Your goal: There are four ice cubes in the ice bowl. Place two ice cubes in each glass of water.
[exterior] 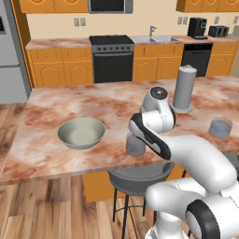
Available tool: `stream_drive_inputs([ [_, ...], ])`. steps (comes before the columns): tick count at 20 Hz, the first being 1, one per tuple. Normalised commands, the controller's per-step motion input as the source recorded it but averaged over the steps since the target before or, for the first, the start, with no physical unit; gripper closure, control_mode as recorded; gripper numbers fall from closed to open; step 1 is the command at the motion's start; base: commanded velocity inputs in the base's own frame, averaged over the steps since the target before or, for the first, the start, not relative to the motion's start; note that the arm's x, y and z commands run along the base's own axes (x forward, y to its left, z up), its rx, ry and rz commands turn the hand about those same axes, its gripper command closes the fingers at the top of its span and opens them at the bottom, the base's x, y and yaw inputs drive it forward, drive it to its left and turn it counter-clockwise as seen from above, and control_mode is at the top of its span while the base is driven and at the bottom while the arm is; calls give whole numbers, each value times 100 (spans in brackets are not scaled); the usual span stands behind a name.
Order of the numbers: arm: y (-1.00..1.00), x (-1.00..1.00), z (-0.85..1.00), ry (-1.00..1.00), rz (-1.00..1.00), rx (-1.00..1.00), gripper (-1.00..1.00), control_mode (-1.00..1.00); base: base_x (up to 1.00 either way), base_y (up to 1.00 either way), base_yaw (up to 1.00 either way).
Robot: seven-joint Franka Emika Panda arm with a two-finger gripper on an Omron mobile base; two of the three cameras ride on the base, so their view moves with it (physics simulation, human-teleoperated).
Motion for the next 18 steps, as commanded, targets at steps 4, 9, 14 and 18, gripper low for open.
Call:
stream_drive_inputs([
  [4, 3, 26, -28, 3, 9, 0, 100, -100, 0, 0, 0],
  [9, 0, 3, -43, 6, 1, 0, 100, -100, 0, 0, 0],
  [14, 0, 3, -39, 7, 1, 0, 100, -100, 0, 0, 0],
  [18, 0, 15, -24, 8, 5, 0, 100, -100, 0, 0, 0],
])
